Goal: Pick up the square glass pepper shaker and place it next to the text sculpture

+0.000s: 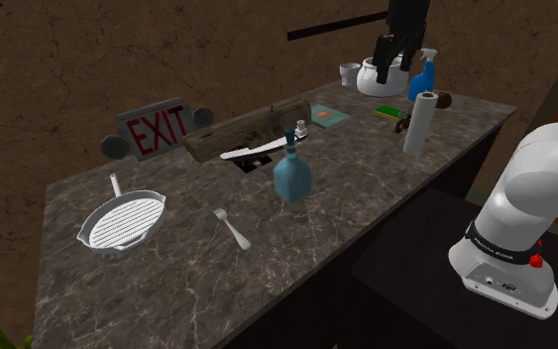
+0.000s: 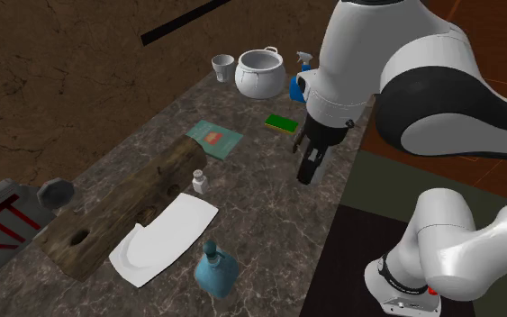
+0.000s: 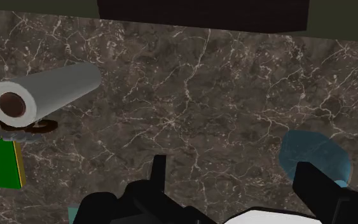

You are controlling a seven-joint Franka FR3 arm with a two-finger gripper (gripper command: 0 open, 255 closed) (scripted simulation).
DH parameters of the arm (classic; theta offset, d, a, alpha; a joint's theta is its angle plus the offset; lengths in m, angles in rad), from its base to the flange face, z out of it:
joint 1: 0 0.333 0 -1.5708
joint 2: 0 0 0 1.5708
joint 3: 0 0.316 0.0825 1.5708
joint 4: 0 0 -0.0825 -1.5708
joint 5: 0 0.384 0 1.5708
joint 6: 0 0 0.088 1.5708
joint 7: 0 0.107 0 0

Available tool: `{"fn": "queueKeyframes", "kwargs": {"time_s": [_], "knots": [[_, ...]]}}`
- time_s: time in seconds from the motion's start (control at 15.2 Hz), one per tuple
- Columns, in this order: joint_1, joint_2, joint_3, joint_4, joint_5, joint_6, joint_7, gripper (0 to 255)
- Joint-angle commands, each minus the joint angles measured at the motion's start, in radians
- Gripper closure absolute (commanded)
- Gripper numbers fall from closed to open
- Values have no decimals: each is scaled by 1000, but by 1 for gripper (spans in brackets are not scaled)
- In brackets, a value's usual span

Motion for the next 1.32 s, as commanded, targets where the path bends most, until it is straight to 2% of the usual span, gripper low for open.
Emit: {"fn": "queueKeyframes", "kwargs": {"time_s": [0.0, 0.59, 1.25], "knots": [[0, 0, 0, 0, 0, 0, 0, 0], [-14, 316, -40, 91, -4, 210, -39, 0], [-25, 698, -71, 317, 19, 345, -90, 0]]}}
